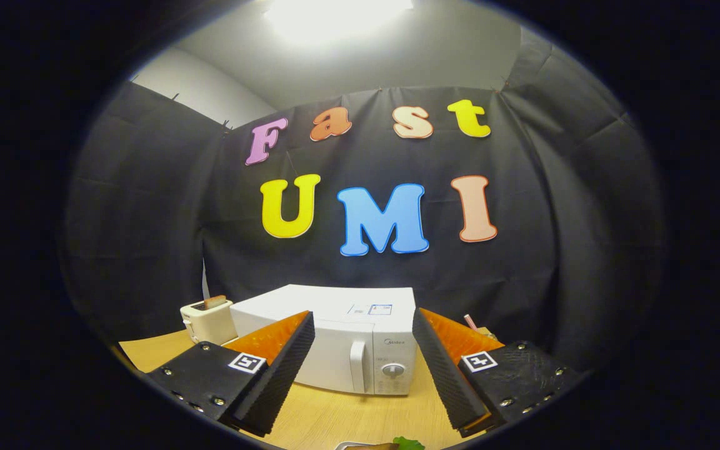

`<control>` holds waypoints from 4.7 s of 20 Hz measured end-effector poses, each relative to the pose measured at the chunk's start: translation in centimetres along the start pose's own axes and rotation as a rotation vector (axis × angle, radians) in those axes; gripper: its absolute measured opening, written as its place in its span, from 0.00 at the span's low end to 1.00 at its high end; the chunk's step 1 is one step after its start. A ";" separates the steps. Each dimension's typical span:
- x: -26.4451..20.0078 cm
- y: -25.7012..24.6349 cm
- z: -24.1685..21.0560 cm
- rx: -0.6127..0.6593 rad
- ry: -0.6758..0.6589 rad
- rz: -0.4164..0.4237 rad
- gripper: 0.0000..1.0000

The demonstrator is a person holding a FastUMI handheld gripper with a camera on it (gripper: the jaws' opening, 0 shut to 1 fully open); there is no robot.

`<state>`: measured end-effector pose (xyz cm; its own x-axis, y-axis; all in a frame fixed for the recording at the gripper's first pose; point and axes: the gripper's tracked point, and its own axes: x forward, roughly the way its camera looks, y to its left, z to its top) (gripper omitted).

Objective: Open the microwave, put the food inside, and close the microwave door.

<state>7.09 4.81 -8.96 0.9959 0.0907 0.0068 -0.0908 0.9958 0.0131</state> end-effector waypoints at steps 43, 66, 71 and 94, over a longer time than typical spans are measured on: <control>13.9 -0.1 -14.9 0.068 0.216 -0.269 0.13; 1.5 8.4 -15.0 0.059 0.157 -0.125 0.08; -1.5 12.3 -15.2 0.103 0.163 -0.003 0.23; -9.6 26.2 -15.8 0.088 0.213 0.291 0.23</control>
<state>-4.75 30.22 -24.52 0.9062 0.3803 -0.1849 -0.3615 0.9236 0.1276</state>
